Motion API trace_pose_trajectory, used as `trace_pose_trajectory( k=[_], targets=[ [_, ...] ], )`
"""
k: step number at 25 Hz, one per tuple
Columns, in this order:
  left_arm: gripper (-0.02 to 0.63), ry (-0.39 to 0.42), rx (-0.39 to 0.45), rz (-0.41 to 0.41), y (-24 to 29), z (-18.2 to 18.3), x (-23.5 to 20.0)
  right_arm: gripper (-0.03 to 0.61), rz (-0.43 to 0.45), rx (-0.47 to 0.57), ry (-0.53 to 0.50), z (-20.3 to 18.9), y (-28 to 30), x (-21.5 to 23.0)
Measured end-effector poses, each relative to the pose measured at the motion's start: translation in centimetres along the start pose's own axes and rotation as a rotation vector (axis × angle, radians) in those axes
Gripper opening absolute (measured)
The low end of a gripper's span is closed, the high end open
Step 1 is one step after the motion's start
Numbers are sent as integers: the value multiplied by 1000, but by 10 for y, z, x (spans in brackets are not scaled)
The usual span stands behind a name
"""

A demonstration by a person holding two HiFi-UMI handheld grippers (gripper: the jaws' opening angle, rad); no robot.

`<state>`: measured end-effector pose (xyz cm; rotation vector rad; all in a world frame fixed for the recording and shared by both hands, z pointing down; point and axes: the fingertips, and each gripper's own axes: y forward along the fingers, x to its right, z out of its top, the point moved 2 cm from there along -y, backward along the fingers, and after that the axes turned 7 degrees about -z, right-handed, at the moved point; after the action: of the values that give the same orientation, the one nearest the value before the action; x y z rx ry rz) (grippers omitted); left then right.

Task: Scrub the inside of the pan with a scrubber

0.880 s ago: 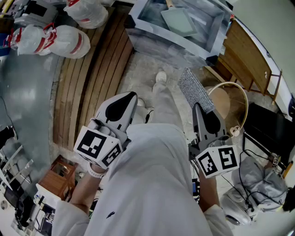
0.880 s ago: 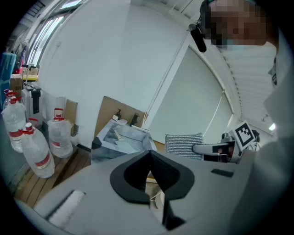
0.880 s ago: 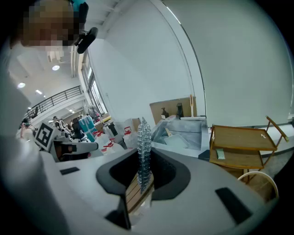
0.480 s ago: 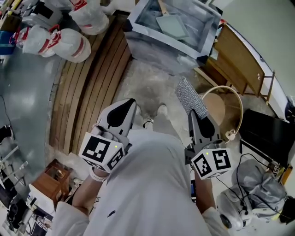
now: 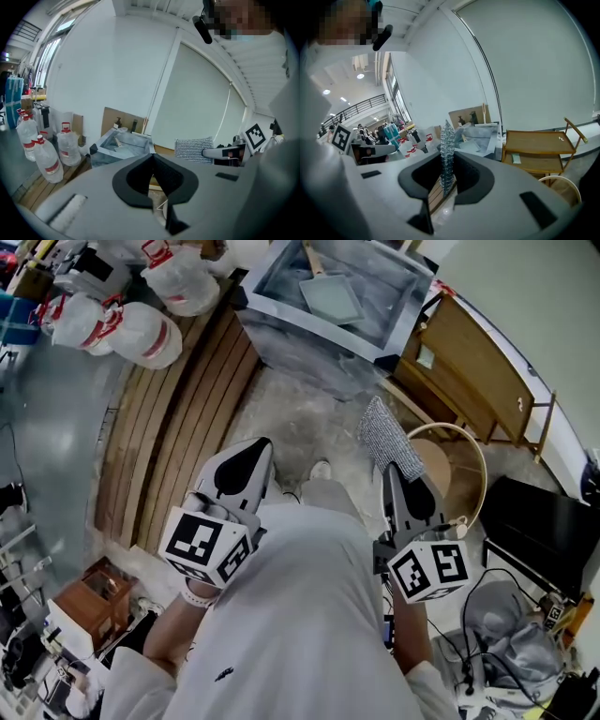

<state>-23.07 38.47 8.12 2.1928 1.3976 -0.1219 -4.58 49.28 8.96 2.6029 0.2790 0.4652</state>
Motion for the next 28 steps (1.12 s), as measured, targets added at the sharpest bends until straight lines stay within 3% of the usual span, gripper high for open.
trace_pose_trajectory(
  k=[6, 15, 21, 28],
  targets=[
    [5, -12, -15, 55, 34, -3, 20, 71, 28, -32, -16, 4, 13, 50],
    [5, -85, -50, 98, 76, -15, 23, 71, 72, -65, -35, 24, 54, 85],
    [5, -118, -30, 121, 110, 2, -12, 71, 99, -93, -40, 43, 105, 90],
    [5, -174, -20, 120, 151, 49, -80, 71, 107, -103, -61, 100, 193, 73]
  ],
)
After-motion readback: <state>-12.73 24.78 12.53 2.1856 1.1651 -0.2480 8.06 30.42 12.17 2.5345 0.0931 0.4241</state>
